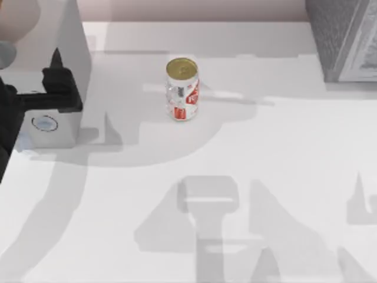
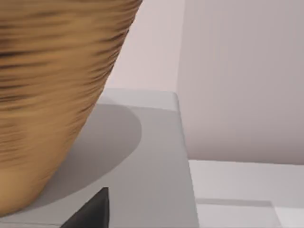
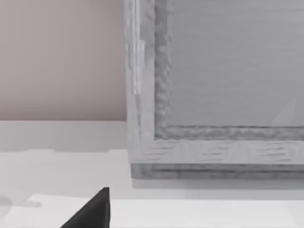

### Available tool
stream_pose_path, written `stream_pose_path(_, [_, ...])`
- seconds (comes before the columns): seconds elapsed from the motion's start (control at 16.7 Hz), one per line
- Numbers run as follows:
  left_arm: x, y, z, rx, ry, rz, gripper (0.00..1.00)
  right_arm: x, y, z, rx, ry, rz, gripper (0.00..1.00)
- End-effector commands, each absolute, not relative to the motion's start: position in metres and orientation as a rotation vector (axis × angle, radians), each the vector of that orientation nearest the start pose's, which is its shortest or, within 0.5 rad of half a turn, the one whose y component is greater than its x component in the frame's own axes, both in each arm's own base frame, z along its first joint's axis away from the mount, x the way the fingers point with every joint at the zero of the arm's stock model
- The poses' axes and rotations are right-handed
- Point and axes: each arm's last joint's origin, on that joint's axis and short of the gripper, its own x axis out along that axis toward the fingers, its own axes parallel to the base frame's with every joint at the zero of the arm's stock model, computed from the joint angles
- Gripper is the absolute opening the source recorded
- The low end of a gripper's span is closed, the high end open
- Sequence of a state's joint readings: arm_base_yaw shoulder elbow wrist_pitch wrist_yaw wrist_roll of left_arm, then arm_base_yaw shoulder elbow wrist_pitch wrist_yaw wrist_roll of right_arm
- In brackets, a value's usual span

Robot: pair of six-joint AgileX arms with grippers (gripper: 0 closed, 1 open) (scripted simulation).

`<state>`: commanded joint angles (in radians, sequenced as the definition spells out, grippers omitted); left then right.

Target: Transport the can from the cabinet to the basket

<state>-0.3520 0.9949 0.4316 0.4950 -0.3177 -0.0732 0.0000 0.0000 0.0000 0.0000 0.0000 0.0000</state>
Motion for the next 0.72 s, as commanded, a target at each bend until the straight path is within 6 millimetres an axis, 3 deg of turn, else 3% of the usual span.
stream_pose_path(0.18, [0.255,-0.112,0.216,-0.058,0.118,-0.027,1.0,0.106,-0.001,0.16,0.0,0.0,0.0,1.0])
stream_pose_path(0.36, [0.289,-0.163,0.177,-0.041,0.16,-0.027,1.0,0.106,-0.001,0.16,0.0,0.0,0.0,1.0])
stream_pose_path(0.54, [0.305,-0.209,0.126,-0.019,0.189,-0.026,1.0,0.106,-0.001,0.16,0.0,0.0,0.0,1.0])
stream_pose_path(0.72, [0.308,-0.24,0.082,-0.003,0.201,-0.025,1.0,0.106,-0.001,0.16,0.0,0.0,0.0,1.0])
